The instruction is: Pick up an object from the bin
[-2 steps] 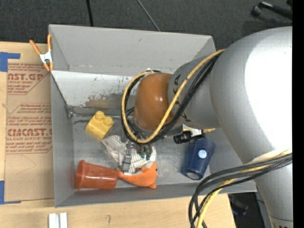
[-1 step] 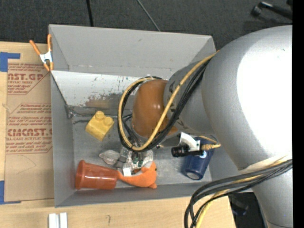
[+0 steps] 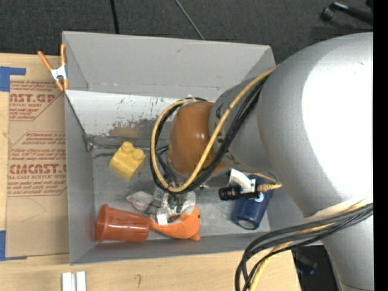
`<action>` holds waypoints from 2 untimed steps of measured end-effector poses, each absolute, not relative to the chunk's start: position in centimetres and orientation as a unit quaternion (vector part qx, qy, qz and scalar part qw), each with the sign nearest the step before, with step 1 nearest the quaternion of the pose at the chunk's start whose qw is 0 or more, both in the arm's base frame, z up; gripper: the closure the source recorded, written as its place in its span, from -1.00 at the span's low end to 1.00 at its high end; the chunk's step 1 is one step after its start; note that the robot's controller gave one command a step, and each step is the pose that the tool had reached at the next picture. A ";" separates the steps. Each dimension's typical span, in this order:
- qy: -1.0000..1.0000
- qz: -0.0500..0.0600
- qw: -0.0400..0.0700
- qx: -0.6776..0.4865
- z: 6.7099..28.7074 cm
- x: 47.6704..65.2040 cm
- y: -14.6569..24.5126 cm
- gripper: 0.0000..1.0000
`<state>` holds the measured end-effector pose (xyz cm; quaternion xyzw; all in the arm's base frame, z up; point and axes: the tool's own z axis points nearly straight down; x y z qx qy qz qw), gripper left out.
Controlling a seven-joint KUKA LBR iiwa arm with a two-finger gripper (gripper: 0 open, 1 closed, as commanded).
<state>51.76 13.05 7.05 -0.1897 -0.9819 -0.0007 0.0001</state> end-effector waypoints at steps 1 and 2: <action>-0.982 0.000 0.002 -0.190 7.5 51.6 13.0 1.00; -0.982 0.002 0.005 -0.190 9.7 51.4 13.0 1.00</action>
Offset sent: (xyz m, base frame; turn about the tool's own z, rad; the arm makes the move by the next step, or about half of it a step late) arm 0.0001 0.0000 0.0132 0.0000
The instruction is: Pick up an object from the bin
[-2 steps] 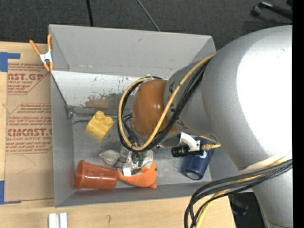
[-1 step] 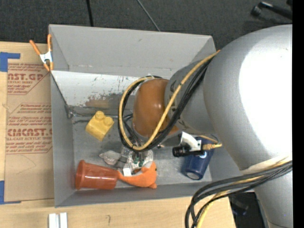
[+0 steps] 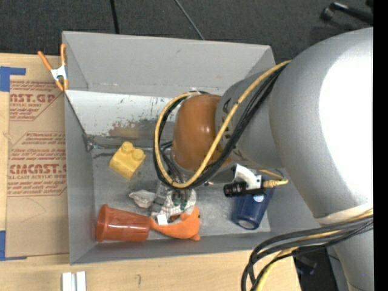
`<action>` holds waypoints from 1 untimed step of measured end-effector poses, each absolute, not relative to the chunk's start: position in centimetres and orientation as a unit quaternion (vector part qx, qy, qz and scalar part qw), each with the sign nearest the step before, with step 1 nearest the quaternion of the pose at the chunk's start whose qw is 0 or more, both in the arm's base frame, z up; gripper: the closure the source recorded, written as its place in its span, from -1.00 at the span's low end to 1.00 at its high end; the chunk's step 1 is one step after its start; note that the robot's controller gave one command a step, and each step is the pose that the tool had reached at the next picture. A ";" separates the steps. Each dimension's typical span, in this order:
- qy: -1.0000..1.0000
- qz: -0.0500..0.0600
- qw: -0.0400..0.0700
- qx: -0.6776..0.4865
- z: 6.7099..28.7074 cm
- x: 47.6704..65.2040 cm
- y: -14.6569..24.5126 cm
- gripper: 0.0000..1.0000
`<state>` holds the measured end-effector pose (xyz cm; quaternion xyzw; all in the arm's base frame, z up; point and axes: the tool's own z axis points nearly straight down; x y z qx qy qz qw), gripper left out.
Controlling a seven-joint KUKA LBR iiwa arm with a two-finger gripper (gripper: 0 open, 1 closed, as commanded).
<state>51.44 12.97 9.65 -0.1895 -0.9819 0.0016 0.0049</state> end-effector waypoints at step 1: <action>-0.982 0.000 0.002 -0.190 11.8 51.6 13.0 1.00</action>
Offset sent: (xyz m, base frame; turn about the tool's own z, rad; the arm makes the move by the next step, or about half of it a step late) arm -0.0001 -0.0001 0.0245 0.0000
